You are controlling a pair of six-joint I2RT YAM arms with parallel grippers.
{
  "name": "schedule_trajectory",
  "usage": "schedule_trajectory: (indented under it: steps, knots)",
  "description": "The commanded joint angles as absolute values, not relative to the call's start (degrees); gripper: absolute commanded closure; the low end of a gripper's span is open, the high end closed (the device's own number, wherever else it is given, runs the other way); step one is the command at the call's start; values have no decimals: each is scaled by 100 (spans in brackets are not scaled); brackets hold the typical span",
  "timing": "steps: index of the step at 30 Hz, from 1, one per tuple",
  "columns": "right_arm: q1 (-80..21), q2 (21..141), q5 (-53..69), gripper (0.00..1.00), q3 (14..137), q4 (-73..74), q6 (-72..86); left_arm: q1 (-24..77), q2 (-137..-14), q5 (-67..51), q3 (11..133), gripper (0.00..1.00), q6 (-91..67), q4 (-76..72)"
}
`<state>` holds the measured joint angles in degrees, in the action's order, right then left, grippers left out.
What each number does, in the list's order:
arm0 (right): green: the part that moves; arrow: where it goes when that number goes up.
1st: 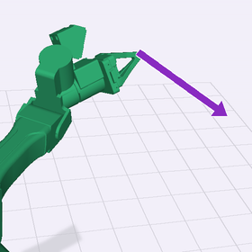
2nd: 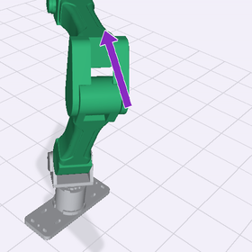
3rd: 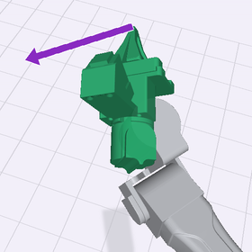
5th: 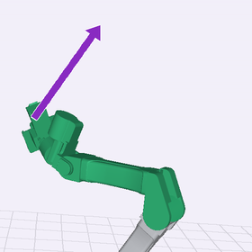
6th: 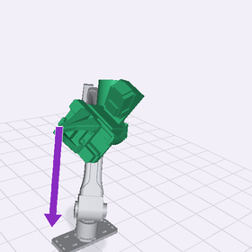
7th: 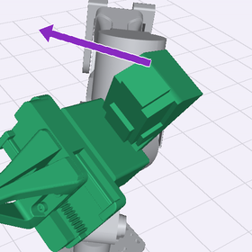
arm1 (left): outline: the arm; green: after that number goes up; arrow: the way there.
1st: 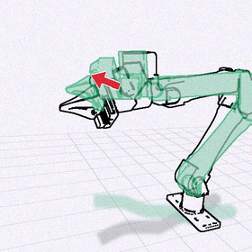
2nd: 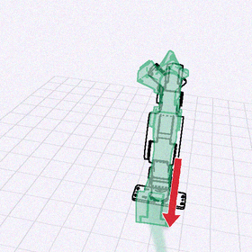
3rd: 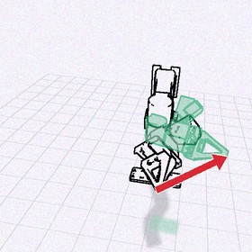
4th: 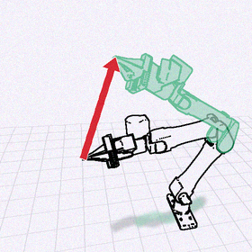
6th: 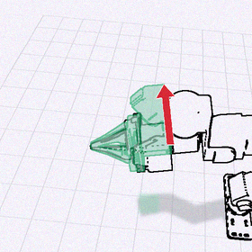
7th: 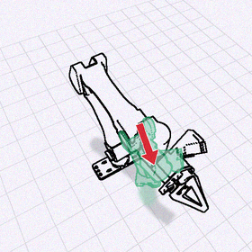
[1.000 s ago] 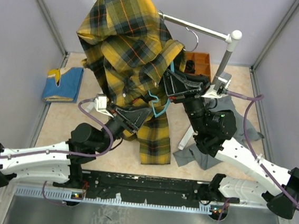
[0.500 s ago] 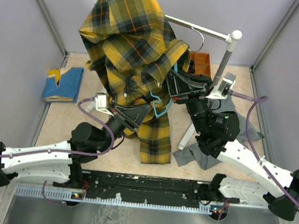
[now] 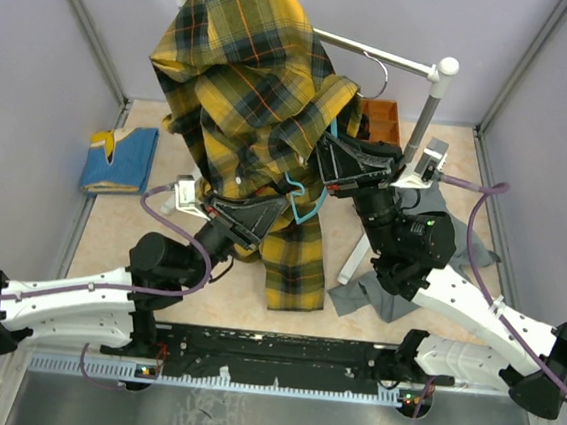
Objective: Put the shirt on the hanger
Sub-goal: Hang the shirt on the hanger.
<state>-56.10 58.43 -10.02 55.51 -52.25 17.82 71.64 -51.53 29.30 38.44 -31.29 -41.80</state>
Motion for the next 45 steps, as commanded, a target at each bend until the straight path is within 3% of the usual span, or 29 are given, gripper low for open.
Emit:
schedule_trajectory:
  steps: [1, 21, 30, 39, 43, 45]
  knots:
    - [-5654, 5585, -1001, 100, 5673, -6082, 1846, 7183, -5171, 2809, 3896, 64, -3083, -4428]
    - [-5656, 5490, -945, 100, 5610, -6056, 1941, 7181, -5367, 3220, 3911, 75, -3044, -4536]
    - [-5653, 5502, -951, 100, 5555, -6099, 2011, 7173, -5554, 2956, 4132, 66, -2909, -4571]
    - [-5651, 5399, -958, 100, 5516, -6044, 2076, 7170, -5772, 3124, 4144, 66, -3030, -4542]
    - [-5652, 5340, -965, 100, 5482, -6038, 2162, 7121, -5796, 3165, 4159, 69, -3035, -4545]
    - [-5652, 5323, -984, 100, 5463, -6030, 2193, 7086, -5807, 3137, 4203, 76, -3032, -4533]
